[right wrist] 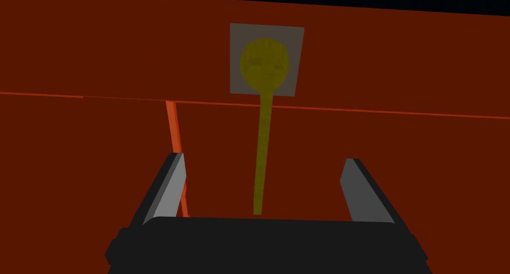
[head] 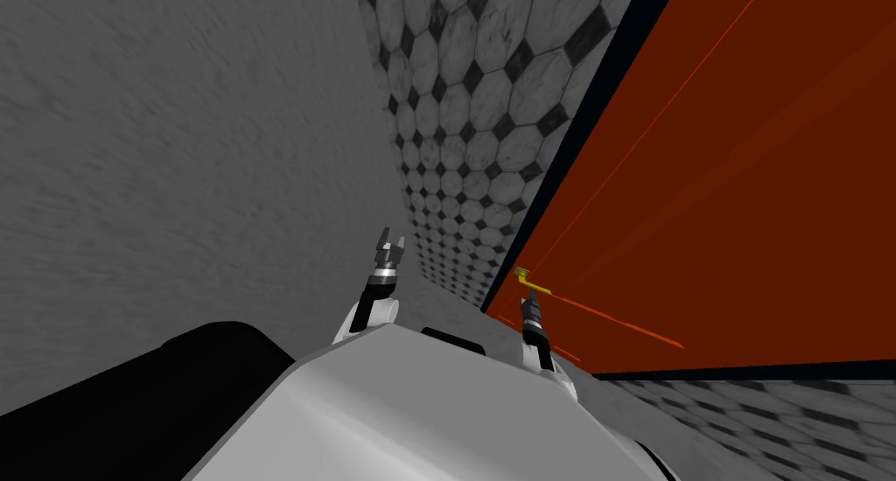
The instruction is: Pull the door open
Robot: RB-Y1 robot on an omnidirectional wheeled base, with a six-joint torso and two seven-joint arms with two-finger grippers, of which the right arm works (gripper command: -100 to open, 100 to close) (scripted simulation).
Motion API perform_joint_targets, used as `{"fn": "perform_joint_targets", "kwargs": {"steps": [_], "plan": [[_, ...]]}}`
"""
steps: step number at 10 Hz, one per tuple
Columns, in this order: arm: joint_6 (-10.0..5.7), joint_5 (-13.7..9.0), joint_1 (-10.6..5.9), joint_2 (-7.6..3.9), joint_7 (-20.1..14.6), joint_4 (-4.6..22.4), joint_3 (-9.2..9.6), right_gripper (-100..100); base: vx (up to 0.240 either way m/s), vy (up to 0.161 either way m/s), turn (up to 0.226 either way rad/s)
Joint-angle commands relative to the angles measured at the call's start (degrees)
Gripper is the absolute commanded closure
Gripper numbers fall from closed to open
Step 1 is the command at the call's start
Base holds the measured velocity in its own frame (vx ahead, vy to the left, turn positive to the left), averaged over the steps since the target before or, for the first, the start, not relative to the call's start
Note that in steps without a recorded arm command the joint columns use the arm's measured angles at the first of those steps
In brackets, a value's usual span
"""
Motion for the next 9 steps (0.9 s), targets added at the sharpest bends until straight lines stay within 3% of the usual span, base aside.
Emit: {"fn": "perform_joint_targets", "kwargs": {"steps": [1, 3, 4, 6, 7, 8, 9], "plan": [[-0.43, -0.4, 1.33, -1.56, -1.4, -0.3, -0.46, -100, 0.143, 0.001, 0.176], [-0.43, -0.4, 1.33, -1.56, -1.4, -0.3, -0.46, -100, 0.107, 0.002, 0.038], [-1.14, -0.8, 2.32, -3.01, -2.7, 0.1, -0.89, -100, 0.165, 0.012, 0.145], [-1.66, -1.0, 3.04, -4.07, -3.7, 0.4, -1.20, -100, 0.190, -0.018, 0.092], [-1.66, -1.0, 3.04, -4.07, -3.7, -1.2, -1.20, -100, 0.138, -0.035, 0.034], [-1.66, -1.0, 3.04, -4.07, -3.7, 0.3, -1.20, -100, 0.050, -0.021, 0.007], [-1.15, -1.0, 3.06, -4.00, -3.5, -0.7, -1.22, -100, 0.018, -0.007, 0.000]]}}
